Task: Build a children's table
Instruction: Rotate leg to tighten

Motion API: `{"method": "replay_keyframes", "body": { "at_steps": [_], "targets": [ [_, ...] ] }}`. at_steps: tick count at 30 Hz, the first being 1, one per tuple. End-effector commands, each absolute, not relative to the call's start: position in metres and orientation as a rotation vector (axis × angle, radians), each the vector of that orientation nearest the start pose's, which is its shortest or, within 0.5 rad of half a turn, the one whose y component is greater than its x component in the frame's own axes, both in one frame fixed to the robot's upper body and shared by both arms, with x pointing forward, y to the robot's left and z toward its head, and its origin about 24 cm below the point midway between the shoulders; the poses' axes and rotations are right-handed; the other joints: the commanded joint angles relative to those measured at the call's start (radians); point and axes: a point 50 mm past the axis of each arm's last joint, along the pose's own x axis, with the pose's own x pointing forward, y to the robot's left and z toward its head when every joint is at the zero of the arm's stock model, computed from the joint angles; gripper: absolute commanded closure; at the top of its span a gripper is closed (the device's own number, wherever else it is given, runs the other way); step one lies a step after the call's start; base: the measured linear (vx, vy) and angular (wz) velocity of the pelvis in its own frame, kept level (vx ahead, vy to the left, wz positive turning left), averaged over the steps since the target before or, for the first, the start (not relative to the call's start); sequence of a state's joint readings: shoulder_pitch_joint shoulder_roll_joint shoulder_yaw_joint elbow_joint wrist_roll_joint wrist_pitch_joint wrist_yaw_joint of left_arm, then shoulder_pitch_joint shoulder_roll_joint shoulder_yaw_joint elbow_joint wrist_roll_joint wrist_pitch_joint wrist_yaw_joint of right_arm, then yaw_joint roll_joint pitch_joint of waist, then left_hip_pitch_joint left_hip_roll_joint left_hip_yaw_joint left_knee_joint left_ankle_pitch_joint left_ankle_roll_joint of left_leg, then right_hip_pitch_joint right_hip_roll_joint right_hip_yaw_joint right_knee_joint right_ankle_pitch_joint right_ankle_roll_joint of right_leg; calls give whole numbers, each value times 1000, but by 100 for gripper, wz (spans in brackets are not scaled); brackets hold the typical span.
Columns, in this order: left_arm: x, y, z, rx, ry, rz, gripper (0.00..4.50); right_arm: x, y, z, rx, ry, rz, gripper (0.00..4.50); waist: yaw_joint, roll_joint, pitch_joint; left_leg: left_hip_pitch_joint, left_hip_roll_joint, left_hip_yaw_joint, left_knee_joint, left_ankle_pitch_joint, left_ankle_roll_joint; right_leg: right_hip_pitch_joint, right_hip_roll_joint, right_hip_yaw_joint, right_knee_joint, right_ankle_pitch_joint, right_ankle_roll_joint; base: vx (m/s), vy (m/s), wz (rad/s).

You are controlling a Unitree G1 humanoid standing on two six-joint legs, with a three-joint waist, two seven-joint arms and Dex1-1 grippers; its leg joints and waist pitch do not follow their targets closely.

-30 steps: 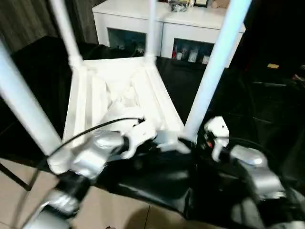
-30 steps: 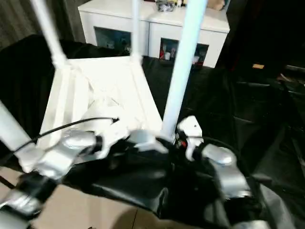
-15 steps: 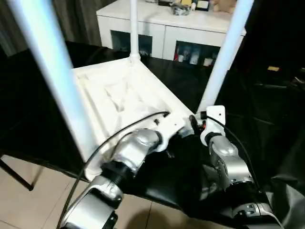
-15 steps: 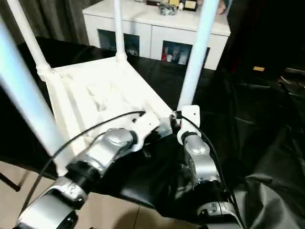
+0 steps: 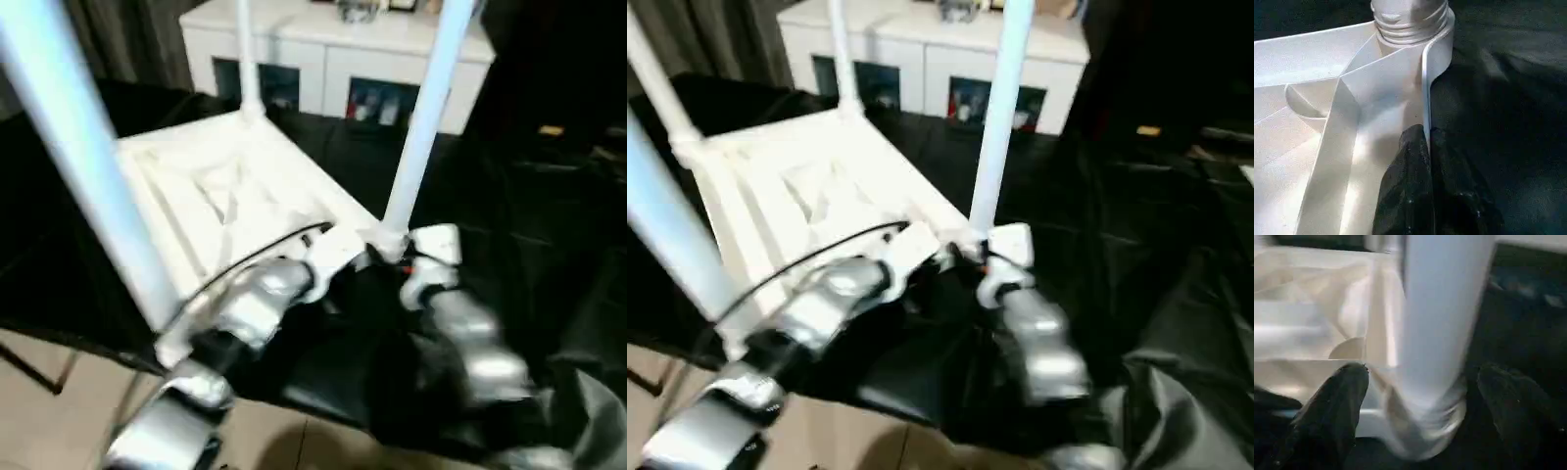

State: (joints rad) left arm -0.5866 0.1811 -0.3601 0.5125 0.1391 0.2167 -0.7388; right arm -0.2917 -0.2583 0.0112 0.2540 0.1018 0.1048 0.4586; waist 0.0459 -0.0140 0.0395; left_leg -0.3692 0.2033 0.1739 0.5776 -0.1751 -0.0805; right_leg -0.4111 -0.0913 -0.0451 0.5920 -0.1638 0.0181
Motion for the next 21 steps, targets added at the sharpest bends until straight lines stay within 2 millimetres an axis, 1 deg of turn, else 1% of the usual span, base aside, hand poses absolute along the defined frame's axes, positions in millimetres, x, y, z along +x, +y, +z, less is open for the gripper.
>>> {"method": "replay_keyframes", "body": {
  "at_steps": [1, 2, 3, 4, 5, 6, 7, 8, 9, 10, 12, 13, 14, 15, 16, 17, 18, 19, 20, 21],
  "targets": [
    [311, 69, 49, 496, 308, -1189, 450, 294, -165, 60, -152, 106, 633, 43, 10, -6, -56, 0, 16, 3, -68, -273, 64, 49, -34, 28, -74, -239, -184, 0, 0, 0],
    [305, 77, 47, 509, 338, -1259, 450, 286, -170, 61, -181, 125, 730, 43, 12, -6, -57, 0, 18, 3, -67, -262, 68, 49, -35, 29, -71, -224, -187, 0, 0, 0],
    [304, 78, 47, 510, 341, -1264, 450, 285, -170, 61, -184, 126, 737, 43, 14, -6, -56, 0, 20, 4, -68, -251, 72, 50, -34, 29, -68, -198, -198, 0, 0, 0],
    [301, 82, 46, 511, 364, -1297, 450, 281, -172, 61, -198, 135, 780, 43, 18, -3, -57, 5, 22, 6, -67, -243, 71, 46, -33, 30, -65, -172, -213, 0, 0, 0],
    [291, 93, 48, 489, 407, -1405, 450, 272, -177, 60, -197, 175, 876, 43, 19, -4, -58, 3, 22, 5, -67, -228, 72, 50, -31, 29, -59, -143, -225, 0, 0, 0],
    [289, 94, 49, 481, 415, -1423, 450, 271, -178, 60, -194, 182, 892, 43, 21, -3, -58, 3, 23, 5, -67, -217, 73, 52, -31, 28, -55, -124, -231, 0, 0, 0],
    [288, 96, 50, 475, 418, -1438, 450, 269, -178, 59, -192, 194, 913, 43, 20, -1, -57, 2, 23, 5, -67, -205, 74, 50, -30, 29, -50, -96, -243, 0, 0, 0],
    [288, 98, 52, 474, 418, -1443, 450, 268, -178, 57, -193, 213, 942, 43, 17, -5, -58, 5, 23, 7, -65, -209, 74, 49, -28, 28, -49, -80, -255, 0, 0, 0],
    [288, 99, 53, 479, 415, -1445, 450, 267, -177, 56, -195, 223, 958, 43, 18, -4, -59, 7, 22, 9, -63, -210, 76, 49, -28, 28, -48, -76, -260, 0, 0, 0],
    [288, 99, 53, 480, 415, -1445, 450, 267, -177, 56, -195, 224, 961, 43, 17, -4, -56, 8, 23, 11, -64, -219, 79, 47, -29, 29, -51, -88, -262, 0, 0, 0],
    [289, 100, 54, 488, 412, -1448, 450, 269, -174, 54, -202, 236, 975, 43, 18, -5, -54, 8, 23, 11, -66, -240, 70, 47, -32, 30, -55, -135, -251, 0, 0, 0],
    [290, 100, 55, 491, 408, -1444, 450, 270, -174, 53, -202, 236, 971, 43, 18, -10, -53, 6, 22, 11, -67, -255, 61, 48, -34, 31, -57, -176, -238, 0, 0, 0],
    [291, 100, 55, 497, 403, -1437, 450, 272, -173, 52, -202, 239, 963, 43, 18, -11, -52, 8, 22, 11, -68, -270, 52, 45, -35, 32, -61, -214, -226, 0, 0, 0],
    [292, 100, 56, 501, 400, -1432, 450, 273, -172, 50, -206, 243, 963, 43, 18, -11, -51, 7, 22, 11, -68, -276, 48, 45, -36, 32, -62, -232, -221, 0, 0, 0],
    [292, 100, 56, 502, 400, -1433, 450, 273, -172, 49, -208, 246, 968, 58, 18, -11, -52, 9, 22, 11, -68, -283, 40, 43, -36, 32, -65, -255, -213, 0, 0, 0],
    [293, 100, 56, 502, 401, -1428, 450, 273, -172, 48, -211, 254, 970, 77, 21, -11, -52, 12, 22, 12, -67, -282, 38, 41, -36, 34, -66, -256, -208, 0, 0, 0],
    [293, 100, 56, 502, 402, -1427, 450, 273, -172, 48, -213, 258, 971, 77, 21, -11, -52, 12, 22, 12, -67, -278, 38, 40, -35, 34, -65, -251, -209, 0, 0, 0],
    [293, 100, 56, 501, 402, -1426, 450, 273, -172, 48, -213, 260, 971, 89, 20, -12, -53, 7, 21, 11, -67, -263, 39, 44, -34, 33, -62, -233, -208, 0, 0, 0],
    [293, 101, 56, 504, 403, -1423, 450, 274, -173, 47, -215, 266, 966, 102, 20, -12, -54, 6, 21, 11, -66, -252, 41, 45, -34, 33, -60, -220, -207, 0, 0, 0],
    [293, 101, 56, 505, 405, -1421, 450, 275, -174, 46, -216, 270, 959, 102, 20, -12, -54, 5, 21, 10, -66, -247, 42, 46, -34, 32, -59, -213, -208, 0, 0, 0]
  ]
}}
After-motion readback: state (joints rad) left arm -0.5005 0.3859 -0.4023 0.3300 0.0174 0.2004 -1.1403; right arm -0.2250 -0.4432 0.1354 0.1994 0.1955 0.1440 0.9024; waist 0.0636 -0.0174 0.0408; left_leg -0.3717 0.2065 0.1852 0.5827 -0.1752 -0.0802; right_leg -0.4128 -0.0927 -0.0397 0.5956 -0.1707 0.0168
